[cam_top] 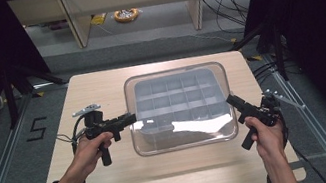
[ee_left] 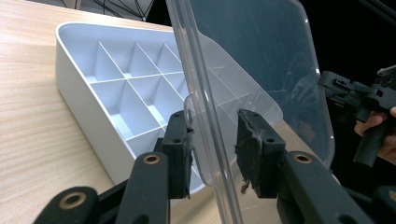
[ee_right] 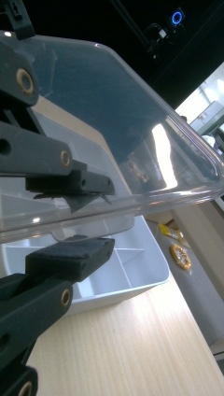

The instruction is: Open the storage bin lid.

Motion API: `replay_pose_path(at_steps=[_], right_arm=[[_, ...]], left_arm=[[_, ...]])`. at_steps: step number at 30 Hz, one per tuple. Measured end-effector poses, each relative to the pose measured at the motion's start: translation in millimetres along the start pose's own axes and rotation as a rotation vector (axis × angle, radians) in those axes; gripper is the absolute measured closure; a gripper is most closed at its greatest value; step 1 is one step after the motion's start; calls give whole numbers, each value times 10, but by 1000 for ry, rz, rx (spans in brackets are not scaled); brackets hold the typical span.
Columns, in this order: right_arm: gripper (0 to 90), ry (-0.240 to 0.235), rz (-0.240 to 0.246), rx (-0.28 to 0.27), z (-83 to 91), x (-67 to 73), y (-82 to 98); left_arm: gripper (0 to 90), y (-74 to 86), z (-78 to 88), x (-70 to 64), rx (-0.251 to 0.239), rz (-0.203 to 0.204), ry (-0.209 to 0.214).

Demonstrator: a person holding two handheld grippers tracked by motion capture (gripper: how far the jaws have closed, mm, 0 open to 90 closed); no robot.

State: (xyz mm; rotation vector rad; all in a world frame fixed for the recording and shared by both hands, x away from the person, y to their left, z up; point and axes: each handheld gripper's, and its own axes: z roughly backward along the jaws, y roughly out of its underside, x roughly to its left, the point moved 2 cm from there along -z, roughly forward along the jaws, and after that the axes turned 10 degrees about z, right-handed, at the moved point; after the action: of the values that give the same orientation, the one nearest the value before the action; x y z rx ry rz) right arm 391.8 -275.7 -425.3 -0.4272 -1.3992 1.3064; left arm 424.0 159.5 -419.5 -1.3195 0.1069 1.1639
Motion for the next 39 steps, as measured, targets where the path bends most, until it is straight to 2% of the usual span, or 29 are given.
replay_pose_path(at_steps=[1, 2, 4, 6, 7, 9, 10, 11, 13, 15, 16, 17, 18, 19, 20, 22, 23, 24, 26, 28, 29, 31, 34, 35, 36, 37, 39], right_arm=[[690, -7, -53, 17, 22, 35, 13], [690, -11, -28, 9, 28, 19, 23], [690, -5, -17, 14, 41, 15, 38], [689, -7, -34, 15, 95, 34, 88], [689, -12, -61, 21, 120, 52, 101], [689, -10, -66, 18, 165, 62, 121], [688, -3, -30, 15, 177, 45, 134], [687, -2, -53, 18, 194, 60, 147], [686, 3, -34, 21, 224, 41, 182], [685, 4, -64, 30, 267, 66, 216], [685, 4, -64, 30, 267, 66, 216], [685, 0, -40, 25, 280, 52, 231], [685, 1, -57, 27, 297, 64, 247], [685, 2, -24, 29, 315, 43, 263], [683, 2, -68, 37, 324, 74, 280], [683, 2, -42, 42, 357, 58, 330], [683, 2, -69, 46, 364, 82, 349], [682, -3, -52, 49, 371, 70, 363], [680, 1, -58, 53, 383, 84, 378], [680, -10, -35, 55, 407, 82, 411], [679, -10, -55, 58, 419, 103, 423], [678, -9, -26, 53, 421, 82, 450], [674, -4, -45, 63, 455, 104, 480], [671, -9, -23, 56, 459, 85, 492], [671, -9, -23, 56, 459, 85, 492], [671, 11, -33, 81, 476, 90, 505], [672, 9, -45, 85, 493, 81, 530]], left_arm=[[649, 11, 4, 4, 5, -5, 5], [649, 26, 11, -1, 6, -4, -5], [650, 53, 22, -3, 9, -4, -6], [651, 80, 36, -6, 13, -2, -2], [651, 117, 48, -9, 20, 4, 4], [650, 140, 50, -15, 25, 4, 4], [648, 165, 48, -19, 28, 3, 9], [648, 190, 46, -22, 31, -1, 12], [647, 266, 59, -27, 39, -6, -9], [647, 292, 58, -21, 44, -7, -4], [648, 319, 62, -16, 50, -3, -9], [648, 345, 64, -9, 54, -3, -11], [648, 371, 63, 0, 62, -4, -6], [648, 398, 64, 2, 65, 1, -15], [648, 420, 61, 13, 68, 2, -8], [648, 487, 74, 44, 80, 7, -12], [647, 487, 74, 44, 80, 7, -12], [647, 509, 76, 50, 76, 18, -8], [647, 535, 97, 66, 87, 21, -8], [647, 558, 113, 76, 87, 29, -13], [646, 572, 121, 80, 92, 27, -13], [647, 607, 132, 79, 93, 31, -6], [646, 657, 152, 70, 98, 27, -6], [645, 691, 162, 68, 106, 25, -1], [645, 691, 162, 68, 106, 25, -1], [645, 718, 165, 62, 107, 28, -6], [645, 756, 166, 64, 119, 28, 1]])
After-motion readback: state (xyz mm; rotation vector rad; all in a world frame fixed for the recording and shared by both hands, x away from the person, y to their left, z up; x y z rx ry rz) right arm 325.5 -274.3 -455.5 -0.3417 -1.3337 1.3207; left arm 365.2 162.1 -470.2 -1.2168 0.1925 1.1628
